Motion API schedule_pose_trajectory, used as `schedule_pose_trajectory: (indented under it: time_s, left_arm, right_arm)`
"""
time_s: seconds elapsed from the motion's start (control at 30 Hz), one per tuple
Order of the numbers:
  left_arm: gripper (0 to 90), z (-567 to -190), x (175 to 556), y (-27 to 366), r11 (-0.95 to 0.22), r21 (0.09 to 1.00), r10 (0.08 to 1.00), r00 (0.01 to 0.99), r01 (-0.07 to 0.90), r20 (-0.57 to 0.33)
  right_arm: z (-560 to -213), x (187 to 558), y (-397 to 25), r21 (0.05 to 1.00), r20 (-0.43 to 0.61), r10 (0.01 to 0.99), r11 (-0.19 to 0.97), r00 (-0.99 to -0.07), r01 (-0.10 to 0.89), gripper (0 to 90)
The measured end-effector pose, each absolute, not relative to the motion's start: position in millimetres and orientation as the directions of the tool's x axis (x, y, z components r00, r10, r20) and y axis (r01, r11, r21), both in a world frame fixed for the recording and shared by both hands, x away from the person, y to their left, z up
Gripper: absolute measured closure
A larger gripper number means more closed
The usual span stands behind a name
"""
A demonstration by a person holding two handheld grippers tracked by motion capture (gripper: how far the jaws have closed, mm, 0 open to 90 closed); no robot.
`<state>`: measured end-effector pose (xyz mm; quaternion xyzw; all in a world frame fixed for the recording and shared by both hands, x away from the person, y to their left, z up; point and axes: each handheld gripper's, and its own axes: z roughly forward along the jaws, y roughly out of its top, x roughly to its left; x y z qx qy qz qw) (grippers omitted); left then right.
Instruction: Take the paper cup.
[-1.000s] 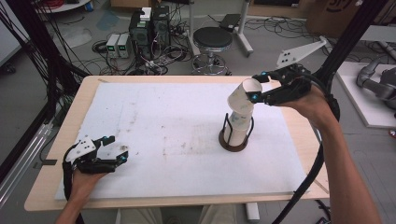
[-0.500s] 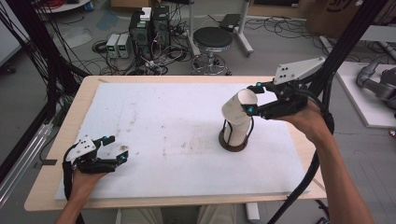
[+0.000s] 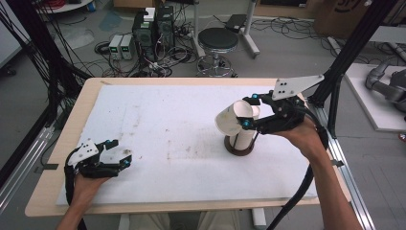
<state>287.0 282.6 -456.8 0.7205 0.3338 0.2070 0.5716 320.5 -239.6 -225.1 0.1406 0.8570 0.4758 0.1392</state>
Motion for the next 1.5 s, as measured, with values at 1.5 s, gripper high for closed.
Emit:
schedule_pose_trajectory:
  time_s: [1.5]
  left_arm:
    - [13.6,-457,287,283,-0.122,0.961,0.717,0.692,0.247,-0.087]
  right_arm:
    - [-324,304,-192,0.921,-0.006,0.283,0.376,-0.959,0.105,37.4]
